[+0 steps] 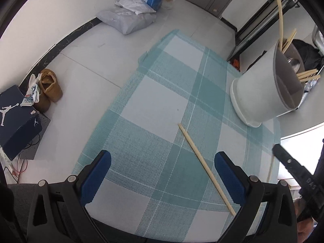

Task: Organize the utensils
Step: 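Close the right gripper on one of the last two chopsticks, then close the left gripper on the last chopstick while the right gripper holds its chopstick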

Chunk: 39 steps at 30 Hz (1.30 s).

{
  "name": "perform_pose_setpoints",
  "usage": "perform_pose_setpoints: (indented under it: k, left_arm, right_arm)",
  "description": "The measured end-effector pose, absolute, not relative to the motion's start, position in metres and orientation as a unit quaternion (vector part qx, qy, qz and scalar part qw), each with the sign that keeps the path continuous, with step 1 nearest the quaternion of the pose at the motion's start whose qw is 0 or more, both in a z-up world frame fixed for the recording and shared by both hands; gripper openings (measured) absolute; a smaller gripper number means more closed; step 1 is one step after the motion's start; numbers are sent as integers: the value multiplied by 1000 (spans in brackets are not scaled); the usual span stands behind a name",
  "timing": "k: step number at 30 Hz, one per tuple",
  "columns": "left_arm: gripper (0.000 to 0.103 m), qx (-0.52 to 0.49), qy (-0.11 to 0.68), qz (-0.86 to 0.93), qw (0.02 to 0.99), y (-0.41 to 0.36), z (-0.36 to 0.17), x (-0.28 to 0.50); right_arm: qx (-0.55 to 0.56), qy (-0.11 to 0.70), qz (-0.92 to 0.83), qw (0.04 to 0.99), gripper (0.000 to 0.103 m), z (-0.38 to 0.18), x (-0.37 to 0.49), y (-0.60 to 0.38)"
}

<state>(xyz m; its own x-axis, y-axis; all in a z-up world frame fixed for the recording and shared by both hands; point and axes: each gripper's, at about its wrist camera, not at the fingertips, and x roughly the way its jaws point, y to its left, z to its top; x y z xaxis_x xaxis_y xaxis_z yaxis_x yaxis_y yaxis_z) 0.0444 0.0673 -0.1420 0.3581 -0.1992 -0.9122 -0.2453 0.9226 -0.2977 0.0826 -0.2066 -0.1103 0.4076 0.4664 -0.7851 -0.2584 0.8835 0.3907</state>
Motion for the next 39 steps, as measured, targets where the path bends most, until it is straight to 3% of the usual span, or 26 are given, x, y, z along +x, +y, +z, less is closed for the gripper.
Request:
perform_pose_setpoints:
  k: [11,14,16,17,20,21,22,29,39]
  left_arm:
    - [97,-71,589,106,798,29,-155,60]
    - [80,-69,585,106,801,23,-149,61]
    - [60,-70,587,103,800,17,-147,65]
    - [55,-72,587,103,799,15,-145,67]
    - [26,-91,584,112,799,12,-144,73]
    - [9,-102,582,112,799,12,-145,75]
    - [4,-119,580,106,799,12,-147,76]
    - [2,-141,566,75,809,8,-147,83]
    - [2,-158,435,11,886,9,-81,54]
  right_arm:
    - [224,448,208,840,6,-98,71,-265]
    - [226,439,200,846,6,-96,69,-272]
    - [220,426,194,856,6,-91,66,-276]
    - [219,419,194,859,6,-88,66,-277]
    - [215,398,188,872,6,-78,63,-283]
    - [218,389,188,875,6,-75,63,-286]
    - [221,383,187,877,6,-72,63,-288]
    - [218,336,193,896,6,-57,56,-292]
    - [171,269,205,926,6,-41,35,-271]
